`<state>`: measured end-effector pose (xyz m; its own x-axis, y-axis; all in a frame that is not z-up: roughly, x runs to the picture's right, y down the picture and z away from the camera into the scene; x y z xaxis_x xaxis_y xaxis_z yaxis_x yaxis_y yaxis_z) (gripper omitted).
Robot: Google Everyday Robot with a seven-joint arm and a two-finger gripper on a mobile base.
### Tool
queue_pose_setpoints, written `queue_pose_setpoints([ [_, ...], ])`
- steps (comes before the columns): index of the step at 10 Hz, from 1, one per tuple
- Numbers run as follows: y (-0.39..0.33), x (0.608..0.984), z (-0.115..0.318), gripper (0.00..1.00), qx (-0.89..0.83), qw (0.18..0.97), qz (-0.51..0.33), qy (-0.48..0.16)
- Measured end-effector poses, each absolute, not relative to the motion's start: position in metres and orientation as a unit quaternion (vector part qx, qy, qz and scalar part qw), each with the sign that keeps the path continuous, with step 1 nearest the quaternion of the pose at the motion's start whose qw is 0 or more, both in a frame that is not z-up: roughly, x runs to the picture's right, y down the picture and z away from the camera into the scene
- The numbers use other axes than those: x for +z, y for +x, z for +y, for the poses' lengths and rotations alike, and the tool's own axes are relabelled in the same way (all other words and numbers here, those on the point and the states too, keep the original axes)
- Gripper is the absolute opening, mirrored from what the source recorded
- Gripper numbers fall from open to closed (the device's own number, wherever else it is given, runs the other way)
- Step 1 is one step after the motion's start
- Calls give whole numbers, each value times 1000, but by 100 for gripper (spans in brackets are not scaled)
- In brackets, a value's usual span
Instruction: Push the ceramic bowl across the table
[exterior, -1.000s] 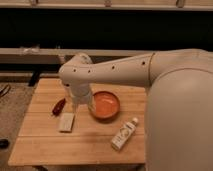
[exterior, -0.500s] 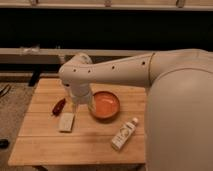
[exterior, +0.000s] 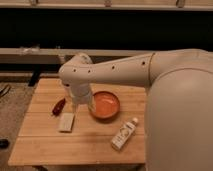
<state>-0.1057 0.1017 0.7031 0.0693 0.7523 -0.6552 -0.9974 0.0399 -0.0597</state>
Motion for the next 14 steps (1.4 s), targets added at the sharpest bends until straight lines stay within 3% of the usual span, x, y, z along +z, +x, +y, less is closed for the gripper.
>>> queue_pose_setpoints([
  [9,-105,706,103,65,639,685,234,-261],
  [14,-95,778,120,65,627,704,206,-262],
])
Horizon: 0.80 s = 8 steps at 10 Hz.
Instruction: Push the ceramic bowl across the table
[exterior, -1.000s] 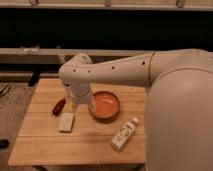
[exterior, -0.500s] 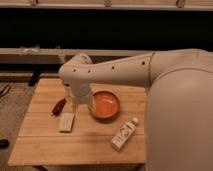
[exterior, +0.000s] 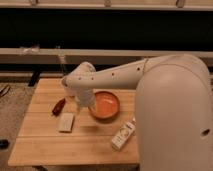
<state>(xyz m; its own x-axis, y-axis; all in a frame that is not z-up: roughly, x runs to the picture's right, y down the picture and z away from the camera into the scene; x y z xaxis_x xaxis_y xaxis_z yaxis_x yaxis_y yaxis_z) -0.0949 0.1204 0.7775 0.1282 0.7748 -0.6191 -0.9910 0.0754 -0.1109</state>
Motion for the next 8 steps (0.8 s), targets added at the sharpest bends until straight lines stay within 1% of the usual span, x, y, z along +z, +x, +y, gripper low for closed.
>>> queue_pose_setpoints([
  [5,-49,844,115,65,633,702,208,-251],
  [8,-51,866,118,65,625,706,209,-260],
])
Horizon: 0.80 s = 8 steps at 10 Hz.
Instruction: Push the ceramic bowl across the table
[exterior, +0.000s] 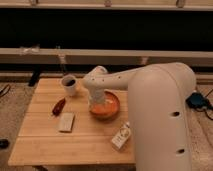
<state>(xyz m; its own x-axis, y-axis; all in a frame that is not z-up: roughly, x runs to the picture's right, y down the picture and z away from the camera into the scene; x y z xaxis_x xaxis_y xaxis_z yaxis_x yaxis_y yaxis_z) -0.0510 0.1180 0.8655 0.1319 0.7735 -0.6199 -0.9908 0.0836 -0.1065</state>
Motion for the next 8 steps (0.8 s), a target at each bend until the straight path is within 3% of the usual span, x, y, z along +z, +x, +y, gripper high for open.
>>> queue_pose_setpoints([
  [8,-53,889,124,65,619,703,220,-271],
])
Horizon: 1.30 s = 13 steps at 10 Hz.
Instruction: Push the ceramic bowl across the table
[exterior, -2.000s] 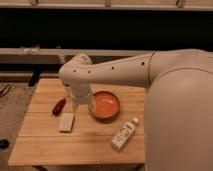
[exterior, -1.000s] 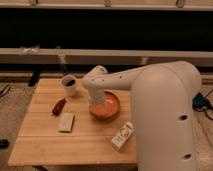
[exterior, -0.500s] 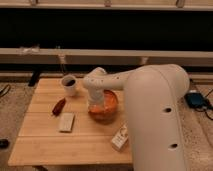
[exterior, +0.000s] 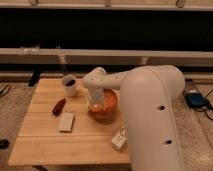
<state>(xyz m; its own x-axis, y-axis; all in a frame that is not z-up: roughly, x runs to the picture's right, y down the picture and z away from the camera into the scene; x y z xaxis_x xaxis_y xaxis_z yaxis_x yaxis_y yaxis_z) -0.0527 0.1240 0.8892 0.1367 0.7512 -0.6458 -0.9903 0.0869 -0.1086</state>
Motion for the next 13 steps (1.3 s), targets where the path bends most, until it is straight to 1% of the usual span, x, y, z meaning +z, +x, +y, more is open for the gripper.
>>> queue_pose_setpoints([
  [7,-50,888,114,65,619,705,222,-266],
  [10,-28,899,126,65,619,697,251,-260],
  [13,3,907,122,65,633,682,276,-243],
])
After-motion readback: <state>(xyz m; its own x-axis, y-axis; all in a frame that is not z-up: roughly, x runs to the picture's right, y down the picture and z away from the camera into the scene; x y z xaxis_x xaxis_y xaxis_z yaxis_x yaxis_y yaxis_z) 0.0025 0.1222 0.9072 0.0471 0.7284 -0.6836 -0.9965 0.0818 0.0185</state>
